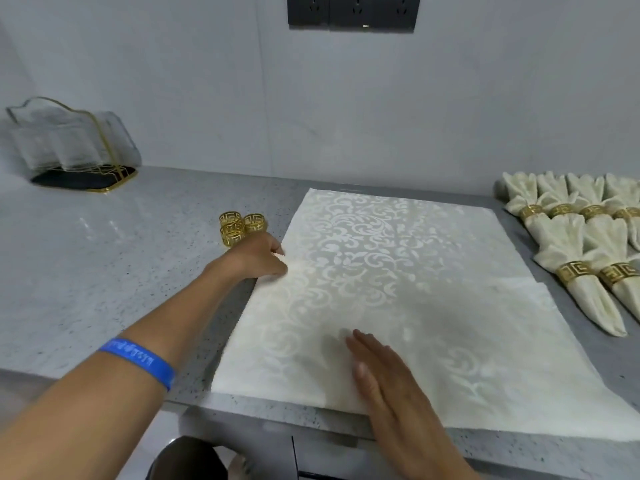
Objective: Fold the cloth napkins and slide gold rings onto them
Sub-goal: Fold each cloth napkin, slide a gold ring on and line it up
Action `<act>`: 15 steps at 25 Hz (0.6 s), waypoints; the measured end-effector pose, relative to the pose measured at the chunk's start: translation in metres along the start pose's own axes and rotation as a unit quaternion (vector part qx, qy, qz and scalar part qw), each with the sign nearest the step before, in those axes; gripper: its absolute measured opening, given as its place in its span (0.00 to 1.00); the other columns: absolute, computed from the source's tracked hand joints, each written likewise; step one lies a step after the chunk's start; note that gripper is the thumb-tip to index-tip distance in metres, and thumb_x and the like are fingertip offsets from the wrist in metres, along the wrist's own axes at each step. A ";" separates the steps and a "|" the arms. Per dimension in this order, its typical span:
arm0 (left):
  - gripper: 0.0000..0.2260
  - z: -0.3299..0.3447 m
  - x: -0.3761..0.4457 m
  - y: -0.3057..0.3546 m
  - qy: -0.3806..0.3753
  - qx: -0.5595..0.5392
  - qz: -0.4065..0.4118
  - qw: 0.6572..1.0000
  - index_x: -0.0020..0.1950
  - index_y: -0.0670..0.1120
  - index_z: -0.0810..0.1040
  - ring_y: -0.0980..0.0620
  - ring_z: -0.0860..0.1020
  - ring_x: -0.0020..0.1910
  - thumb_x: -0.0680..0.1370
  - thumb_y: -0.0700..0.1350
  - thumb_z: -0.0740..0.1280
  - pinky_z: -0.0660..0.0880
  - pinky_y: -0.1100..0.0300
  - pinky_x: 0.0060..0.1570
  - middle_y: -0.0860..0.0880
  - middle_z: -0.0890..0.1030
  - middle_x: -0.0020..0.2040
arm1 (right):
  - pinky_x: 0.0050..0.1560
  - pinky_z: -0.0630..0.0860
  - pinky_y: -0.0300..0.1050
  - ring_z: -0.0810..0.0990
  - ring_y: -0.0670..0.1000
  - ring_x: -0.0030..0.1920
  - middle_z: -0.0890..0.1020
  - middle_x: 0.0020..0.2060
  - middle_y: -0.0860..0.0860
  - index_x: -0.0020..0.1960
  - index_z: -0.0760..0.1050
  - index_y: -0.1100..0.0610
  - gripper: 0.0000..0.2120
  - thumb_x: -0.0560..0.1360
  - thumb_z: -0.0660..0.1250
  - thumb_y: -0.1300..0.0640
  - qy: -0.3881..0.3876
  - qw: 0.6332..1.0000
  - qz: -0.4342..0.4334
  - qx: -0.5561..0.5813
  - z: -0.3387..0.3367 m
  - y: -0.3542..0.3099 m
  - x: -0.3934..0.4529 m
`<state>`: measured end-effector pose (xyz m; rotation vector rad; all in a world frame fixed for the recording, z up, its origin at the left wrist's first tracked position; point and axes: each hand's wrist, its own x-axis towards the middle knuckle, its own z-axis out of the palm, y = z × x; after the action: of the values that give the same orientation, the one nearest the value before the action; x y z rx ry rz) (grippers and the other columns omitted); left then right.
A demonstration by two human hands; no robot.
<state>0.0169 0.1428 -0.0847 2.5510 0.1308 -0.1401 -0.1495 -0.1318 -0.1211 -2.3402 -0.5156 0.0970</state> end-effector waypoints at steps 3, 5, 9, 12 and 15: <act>0.07 0.007 -0.038 0.017 0.110 -0.051 0.042 0.992 0.39 0.44 0.80 0.49 0.76 0.35 0.74 0.45 0.72 0.67 0.62 0.32 0.50 0.78 0.34 | 0.64 0.73 0.47 0.75 0.35 0.61 0.80 0.58 0.34 0.58 0.79 0.40 0.14 0.80 0.57 0.40 0.068 0.958 0.078 0.267 -0.019 -0.002 0.000; 0.11 0.021 -0.075 0.044 0.179 0.004 0.116 0.977 0.37 0.43 0.80 0.47 0.77 0.35 0.75 0.49 0.71 0.70 0.57 0.35 0.48 0.79 0.34 | 0.51 0.79 0.57 0.82 0.45 0.49 0.85 0.49 0.45 0.54 0.79 0.46 0.08 0.81 0.62 0.48 0.109 0.938 0.098 0.314 -0.027 -0.010 0.007; 0.05 0.073 -0.138 0.094 0.258 0.132 0.303 0.908 0.40 0.48 0.83 0.50 0.76 0.36 0.74 0.47 0.73 0.70 0.55 0.38 0.51 0.81 0.37 | 0.29 0.71 0.46 0.80 0.55 0.33 0.86 0.41 0.57 0.59 0.71 0.49 0.14 0.78 0.64 0.43 0.073 0.889 0.203 0.404 -0.057 -0.017 0.025; 0.03 0.103 -0.157 0.095 0.217 0.115 0.351 0.904 0.42 0.50 0.83 0.51 0.74 0.37 0.74 0.48 0.72 0.67 0.57 0.38 0.53 0.80 0.38 | 0.26 0.69 0.42 0.78 0.50 0.28 0.85 0.35 0.55 0.64 0.66 0.48 0.20 0.75 0.67 0.57 0.008 0.932 0.229 0.281 -0.063 -0.006 0.024; 0.12 0.109 -0.179 0.048 0.164 0.100 0.318 0.928 0.51 0.54 0.83 0.56 0.75 0.49 0.72 0.55 0.66 0.67 0.58 0.51 0.58 0.82 0.50 | 0.23 0.66 0.40 0.72 0.45 0.22 0.78 0.30 0.52 0.59 0.69 0.49 0.18 0.73 0.65 0.65 0.006 0.951 0.230 0.205 -0.054 0.006 0.019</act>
<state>-0.1619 0.0313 -0.1258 2.6542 -0.6106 0.5505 -0.1182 -0.1626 -0.0839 -2.0027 0.0688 0.3720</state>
